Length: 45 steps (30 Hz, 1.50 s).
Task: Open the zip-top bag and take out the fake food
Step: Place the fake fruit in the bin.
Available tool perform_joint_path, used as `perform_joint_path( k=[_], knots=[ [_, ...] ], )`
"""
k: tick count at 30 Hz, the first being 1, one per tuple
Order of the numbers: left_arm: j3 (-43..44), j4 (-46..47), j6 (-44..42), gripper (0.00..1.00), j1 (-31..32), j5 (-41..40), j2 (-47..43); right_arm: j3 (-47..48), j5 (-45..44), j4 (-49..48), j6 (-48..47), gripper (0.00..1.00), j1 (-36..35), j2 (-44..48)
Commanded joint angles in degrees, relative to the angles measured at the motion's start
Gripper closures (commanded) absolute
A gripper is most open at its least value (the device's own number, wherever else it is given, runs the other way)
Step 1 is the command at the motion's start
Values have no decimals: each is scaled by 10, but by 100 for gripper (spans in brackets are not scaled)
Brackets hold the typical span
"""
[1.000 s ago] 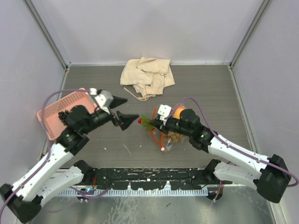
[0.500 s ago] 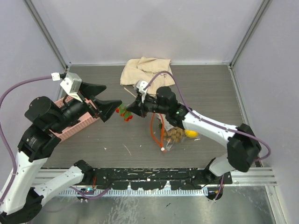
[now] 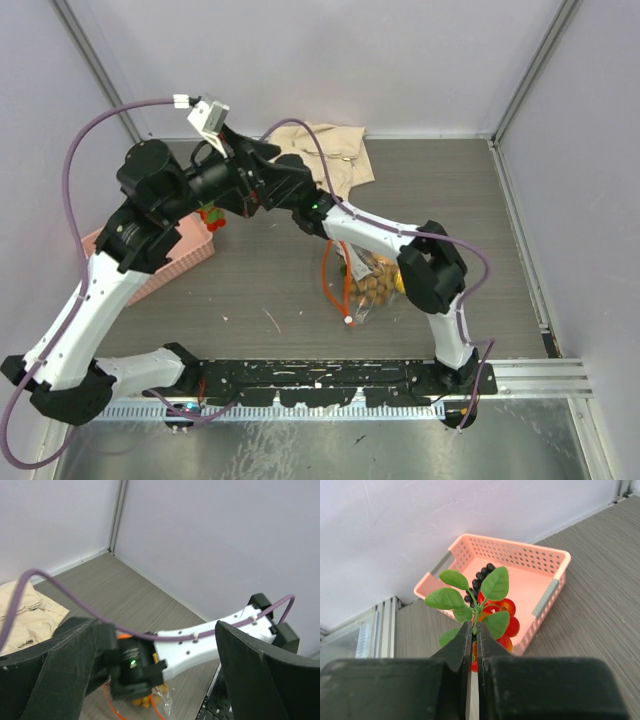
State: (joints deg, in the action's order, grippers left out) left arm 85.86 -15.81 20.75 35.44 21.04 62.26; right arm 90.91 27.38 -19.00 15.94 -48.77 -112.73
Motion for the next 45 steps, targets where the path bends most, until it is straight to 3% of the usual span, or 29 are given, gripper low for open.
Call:
perform_joint_path(
  k=[1,13,26,28,29,32,34,36,45],
  knots=[
    [55,35,2,2,-4,30,29,118,0,-25,50,99,-19,-65],
    [-30,43,-79,2,-29,-26,6,357,-58,-25,107,99,-53,-248],
    [-118,108,-65,2,-99,-41,-41,456,-161,-29,78,89,-83,-350],
    [-121,109,-68,2,-103,-46,-43,471,-172,-28,75,82,-86,-366],
    [-123,109,-70,2,-105,-49,-43,477,-175,-26,70,72,-89,-373],
    [-130,110,-81,2,-105,-59,-46,477,-189,-19,24,25,-101,-380],
    [-136,112,-86,2,-105,-66,-46,461,-203,-16,3,6,-106,-371],
    [-137,112,-86,2,-105,-70,-45,431,-206,-31,1,0,-105,-351],
    [-151,126,-90,2,-105,-70,-70,203,-203,-121,-47,0,-96,-196]
  ],
)
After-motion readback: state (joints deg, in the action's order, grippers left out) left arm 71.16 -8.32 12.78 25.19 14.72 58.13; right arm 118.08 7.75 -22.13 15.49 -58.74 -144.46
